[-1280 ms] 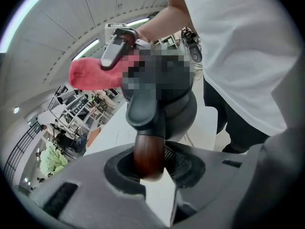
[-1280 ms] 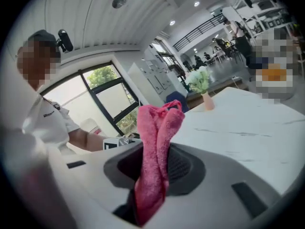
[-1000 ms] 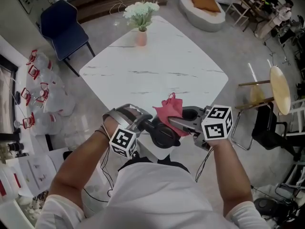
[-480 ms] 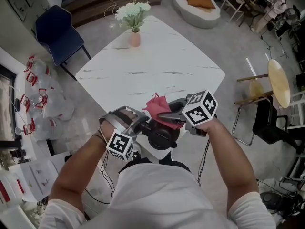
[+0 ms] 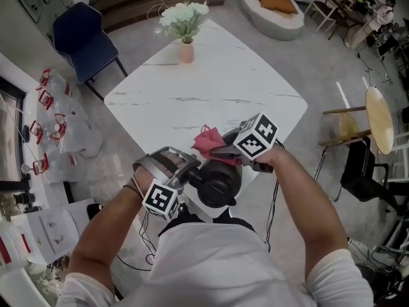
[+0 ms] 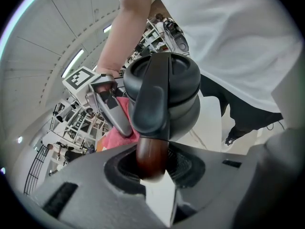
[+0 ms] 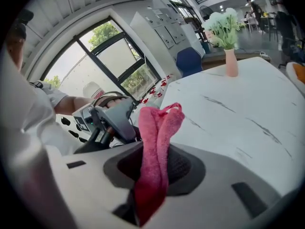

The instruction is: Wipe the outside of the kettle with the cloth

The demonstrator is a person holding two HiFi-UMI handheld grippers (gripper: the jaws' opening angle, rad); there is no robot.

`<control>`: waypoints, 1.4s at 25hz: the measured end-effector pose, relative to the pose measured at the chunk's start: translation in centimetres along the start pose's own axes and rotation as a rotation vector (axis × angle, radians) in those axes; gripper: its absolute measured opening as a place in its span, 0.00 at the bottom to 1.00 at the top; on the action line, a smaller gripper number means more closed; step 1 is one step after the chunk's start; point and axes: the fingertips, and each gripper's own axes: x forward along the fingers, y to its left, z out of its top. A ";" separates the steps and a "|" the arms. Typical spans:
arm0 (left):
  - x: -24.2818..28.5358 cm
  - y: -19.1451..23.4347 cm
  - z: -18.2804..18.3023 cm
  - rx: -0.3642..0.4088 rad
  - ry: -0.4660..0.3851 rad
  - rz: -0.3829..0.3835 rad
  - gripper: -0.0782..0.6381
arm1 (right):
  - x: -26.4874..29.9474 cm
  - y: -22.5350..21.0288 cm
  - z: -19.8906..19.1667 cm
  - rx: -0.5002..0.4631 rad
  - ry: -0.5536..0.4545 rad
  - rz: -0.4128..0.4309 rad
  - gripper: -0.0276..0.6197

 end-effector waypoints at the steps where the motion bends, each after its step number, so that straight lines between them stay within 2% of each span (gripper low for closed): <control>1: 0.0 -0.1 0.0 -0.007 0.004 0.001 0.26 | 0.3 -0.5 -0.2 0.008 0.004 0.004 0.21; 9: 0.0 0.2 -0.6 -0.045 0.023 0.002 0.26 | 1.5 -5.2 -2.4 0.096 0.032 -0.012 0.21; 16: 0.3 0.3 -0.3 -0.036 0.042 0.014 0.26 | 2.3 -8.7 -5.0 0.150 0.075 -0.055 0.21; 19: 0.3 0.3 -0.4 -0.047 0.051 0.013 0.26 | 2.3 -10.3 -6.0 0.153 0.092 -0.110 0.21; 22: 0.2 0.2 -0.6 -0.072 0.061 0.005 0.26 | 2.0 -11.6 -7.4 0.116 0.118 -0.178 0.21; 24: 0.4 0.1 -0.9 -0.096 0.064 0.003 0.26 | 1.1 -12.2 -7.8 0.102 0.100 -0.219 0.21; 27: 0.6 0.0 -1.5 -0.153 0.068 -0.010 0.26 | -1.3 -12.7 -7.0 0.125 -0.027 -0.279 0.21; 32: 1.1 0.2 -2.5 -0.245 0.074 -0.045 0.26 | -7.7 -11.6 -3.6 0.213 -0.376 -0.343 0.21; 35: 1.4 0.3 -3.1 -0.325 0.087 -0.078 0.26 | -11.9 -10.2 -3.0 0.275 -0.577 -0.386 0.21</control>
